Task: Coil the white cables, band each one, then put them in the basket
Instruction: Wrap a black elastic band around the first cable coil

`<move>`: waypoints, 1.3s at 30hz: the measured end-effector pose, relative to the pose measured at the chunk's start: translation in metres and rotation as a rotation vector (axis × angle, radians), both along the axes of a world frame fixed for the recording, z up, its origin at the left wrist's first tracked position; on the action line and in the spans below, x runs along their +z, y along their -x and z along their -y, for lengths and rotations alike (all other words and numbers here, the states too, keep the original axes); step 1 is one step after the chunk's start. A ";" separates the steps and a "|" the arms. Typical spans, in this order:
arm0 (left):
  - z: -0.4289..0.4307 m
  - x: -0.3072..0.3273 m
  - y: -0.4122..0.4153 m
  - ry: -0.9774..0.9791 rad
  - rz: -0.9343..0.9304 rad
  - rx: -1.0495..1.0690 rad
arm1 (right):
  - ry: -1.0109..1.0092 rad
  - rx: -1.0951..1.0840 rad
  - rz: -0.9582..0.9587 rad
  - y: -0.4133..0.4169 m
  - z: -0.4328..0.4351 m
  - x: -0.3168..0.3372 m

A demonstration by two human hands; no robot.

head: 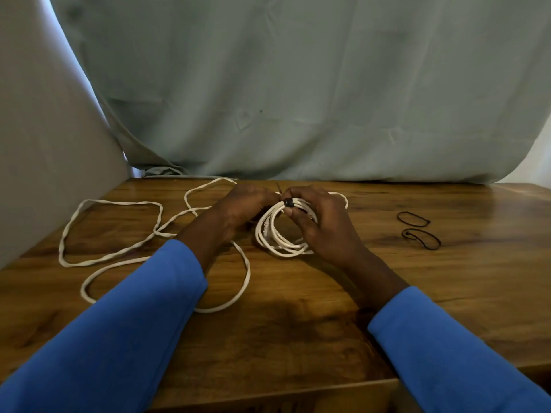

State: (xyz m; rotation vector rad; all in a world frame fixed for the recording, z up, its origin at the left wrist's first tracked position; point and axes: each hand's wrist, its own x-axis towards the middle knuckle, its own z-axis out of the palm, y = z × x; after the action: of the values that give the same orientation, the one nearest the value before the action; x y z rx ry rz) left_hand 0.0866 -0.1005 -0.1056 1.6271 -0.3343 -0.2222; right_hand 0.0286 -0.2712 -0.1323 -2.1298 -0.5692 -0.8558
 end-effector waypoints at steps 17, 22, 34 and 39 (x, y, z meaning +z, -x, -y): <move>0.026 -0.011 0.022 -0.607 1.065 0.180 | -0.605 -0.142 -0.309 -0.021 0.020 -0.003; 0.021 -0.006 0.019 -0.689 1.116 0.002 | -0.727 -0.009 -0.436 -0.017 0.015 -0.002; 0.023 -0.014 0.014 -0.411 1.181 0.049 | -0.837 0.245 -0.685 -0.007 0.033 0.005; 0.015 -0.019 0.004 -0.132 0.746 0.120 | -0.521 0.141 -0.402 -0.011 0.024 -0.002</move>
State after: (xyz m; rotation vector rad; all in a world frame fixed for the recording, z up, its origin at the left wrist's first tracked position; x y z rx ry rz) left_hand 0.0828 -0.1152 -0.1244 1.8099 -0.7952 0.4801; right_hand 0.0391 -0.2947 -0.1341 -1.6909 -0.2458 -0.4169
